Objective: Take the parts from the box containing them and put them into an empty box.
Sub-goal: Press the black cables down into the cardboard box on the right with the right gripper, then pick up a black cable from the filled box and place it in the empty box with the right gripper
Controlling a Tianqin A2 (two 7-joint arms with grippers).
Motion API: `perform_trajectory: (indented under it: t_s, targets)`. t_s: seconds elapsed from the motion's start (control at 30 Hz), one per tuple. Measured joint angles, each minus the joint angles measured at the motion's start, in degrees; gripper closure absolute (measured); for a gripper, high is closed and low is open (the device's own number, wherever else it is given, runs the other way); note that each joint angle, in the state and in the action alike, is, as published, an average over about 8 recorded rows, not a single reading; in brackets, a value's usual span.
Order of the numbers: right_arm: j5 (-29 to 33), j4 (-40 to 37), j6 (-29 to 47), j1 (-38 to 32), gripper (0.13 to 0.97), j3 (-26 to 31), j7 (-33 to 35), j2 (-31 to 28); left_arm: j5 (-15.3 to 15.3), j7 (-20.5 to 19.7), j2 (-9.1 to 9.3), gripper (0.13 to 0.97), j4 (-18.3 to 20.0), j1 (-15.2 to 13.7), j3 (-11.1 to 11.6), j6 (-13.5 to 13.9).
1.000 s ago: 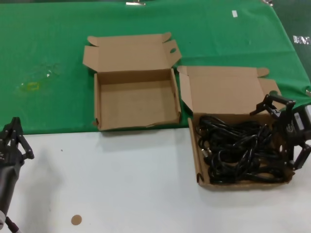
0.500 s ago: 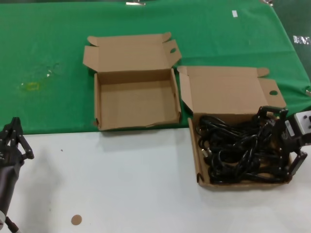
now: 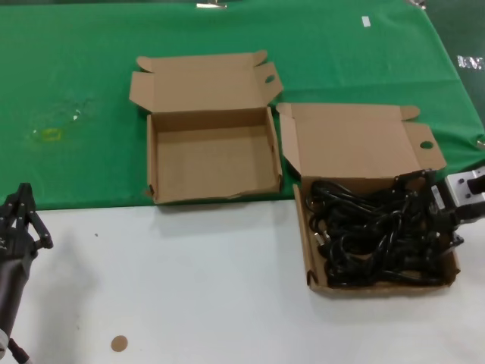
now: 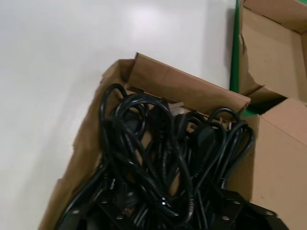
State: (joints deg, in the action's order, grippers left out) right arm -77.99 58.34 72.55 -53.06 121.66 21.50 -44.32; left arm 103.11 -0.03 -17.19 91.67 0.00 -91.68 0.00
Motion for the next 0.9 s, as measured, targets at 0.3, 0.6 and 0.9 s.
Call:
perform_trajectory:
  t_s: [0.3,0.6,0.9]
  targets:
    - [1.0,-2.2,-1.0,-1.2,0.56,0.2,0.6,1.4,0.0,0.0,0.0,0.945,0.0,0.0,0.0,0.0]
    - [1.4,-1.5,-0.6,-1.5,0.733,0.2,-0.5,1.2,0.0,0.0,0.0,0.945,0.0,0.0,0.0,0.0]
    - [1.6,-0.1,1.1,-3.1,0.843,-0.2,-2.9,0.2,0.0,0.0,0.0,0.945,0.0,0.0,0.0,0.0]
